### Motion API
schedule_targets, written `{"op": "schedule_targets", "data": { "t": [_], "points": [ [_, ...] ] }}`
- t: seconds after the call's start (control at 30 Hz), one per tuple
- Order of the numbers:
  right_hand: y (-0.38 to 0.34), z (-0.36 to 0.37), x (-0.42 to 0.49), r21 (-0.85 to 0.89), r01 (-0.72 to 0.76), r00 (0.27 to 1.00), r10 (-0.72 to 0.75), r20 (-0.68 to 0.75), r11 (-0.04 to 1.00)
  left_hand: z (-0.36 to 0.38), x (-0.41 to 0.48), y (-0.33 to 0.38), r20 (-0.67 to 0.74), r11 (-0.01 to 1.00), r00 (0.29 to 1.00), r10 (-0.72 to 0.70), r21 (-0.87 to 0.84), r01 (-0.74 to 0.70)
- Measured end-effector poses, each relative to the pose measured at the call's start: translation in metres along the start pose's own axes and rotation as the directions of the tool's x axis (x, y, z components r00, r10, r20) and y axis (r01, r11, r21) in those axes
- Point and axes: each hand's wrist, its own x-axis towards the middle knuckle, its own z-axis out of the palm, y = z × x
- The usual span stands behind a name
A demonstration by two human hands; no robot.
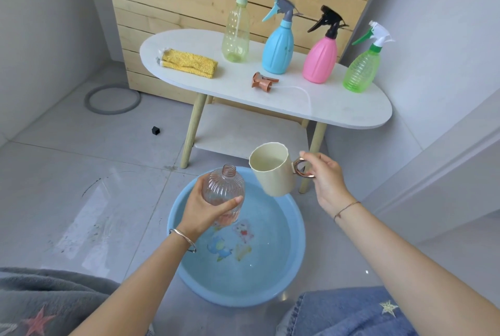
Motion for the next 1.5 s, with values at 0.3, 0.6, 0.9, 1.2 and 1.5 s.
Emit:
{"op": "schedule_targets", "data": {
  "t": [0.3, 0.6, 0.9, 1.2, 1.5],
  "points": [
    [-0.035, -0.008, -0.017, 0.013, 0.089, 0.994, -0.090, 0.062, 0.996, 0.008, -0.004, 0.008, 0.062, 1.000, 0.998, 0.022, 0.011, -0.023],
    [-0.053, -0.007, -0.025, -0.142, 0.311, 0.949, -0.298, 0.105, 0.940, 0.013, -0.006, 0.005, 0.098, 0.997, 0.995, 0.032, 0.070, -0.039],
    [-0.048, -0.001, -0.034, -0.235, 0.405, 0.912, -0.373, 0.170, 0.883, 0.016, -0.009, 0.002, 0.121, 0.994, 0.992, 0.029, 0.104, -0.042],
    [-0.053, 0.007, -0.040, -0.310, 0.501, 0.865, -0.460, 0.200, 0.808, 0.016, -0.010, -0.003, 0.126, 0.991, 0.992, 0.017, 0.126, -0.033],
    [-0.058, 0.010, -0.046, -0.364, 0.580, 0.815, -0.513, 0.271, 0.729, 0.018, -0.010, -0.004, 0.134, 0.992, 0.991, 0.019, 0.118, -0.035]
  ]
}}
